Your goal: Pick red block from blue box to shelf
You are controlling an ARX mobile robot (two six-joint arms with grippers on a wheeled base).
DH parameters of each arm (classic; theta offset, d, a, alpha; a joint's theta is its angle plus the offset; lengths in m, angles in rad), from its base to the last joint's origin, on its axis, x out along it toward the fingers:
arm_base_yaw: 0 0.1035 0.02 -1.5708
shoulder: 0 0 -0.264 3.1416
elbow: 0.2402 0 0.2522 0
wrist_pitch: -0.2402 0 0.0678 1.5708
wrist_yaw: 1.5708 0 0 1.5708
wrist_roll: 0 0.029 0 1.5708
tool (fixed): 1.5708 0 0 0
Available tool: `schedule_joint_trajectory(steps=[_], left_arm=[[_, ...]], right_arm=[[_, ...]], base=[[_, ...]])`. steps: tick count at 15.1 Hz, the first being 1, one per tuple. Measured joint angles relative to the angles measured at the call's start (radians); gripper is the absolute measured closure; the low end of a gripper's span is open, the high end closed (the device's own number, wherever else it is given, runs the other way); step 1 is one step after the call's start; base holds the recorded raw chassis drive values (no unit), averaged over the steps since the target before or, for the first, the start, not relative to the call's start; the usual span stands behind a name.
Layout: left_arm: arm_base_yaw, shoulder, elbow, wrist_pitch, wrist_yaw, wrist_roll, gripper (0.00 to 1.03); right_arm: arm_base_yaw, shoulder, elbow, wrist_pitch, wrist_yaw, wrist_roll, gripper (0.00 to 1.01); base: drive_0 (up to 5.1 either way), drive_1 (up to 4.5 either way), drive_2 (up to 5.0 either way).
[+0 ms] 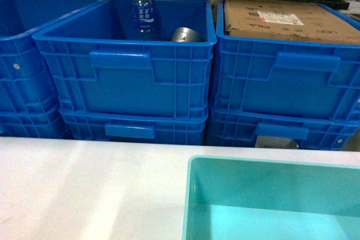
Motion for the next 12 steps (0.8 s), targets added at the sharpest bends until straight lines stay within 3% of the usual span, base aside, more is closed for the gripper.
schedule_joint_trajectory(steps=[5,6,7,8,12], left_arm=[[0.0,0.0,0.0,0.0,0.0,0.0,0.05],[0.0,0.0,0.0,0.0,0.0,0.0,0.05],[0.0,0.0,0.0,0.0,0.0,0.0,0.05],[0.0,0.0,0.0,0.0,-0.001,0.0,0.05],[0.0,0.0,0.0,0.0,-0.001,0.0,0.05]], right_arm=[[-0.002,0.001,0.0,-0.005,-0.002,0.001,0.03],[-0.196,0.419,0.095,-0.113,-0.267,0.145,0.03],[-0.11,0.826,0.342,0.116,-0.406,0.304,0.03],[-0.078,0.637,0.367,0.078,-0.368,0.312,0.03],[0.033,0.791,0.295,0.171,-0.267,0.286,0.03]], base=[[0.0,0.0,0.0],[0.0,0.0,0.0],[0.0,0.0,0.0],[0.0,0.0,0.0],[0.0,0.0,0.0]])
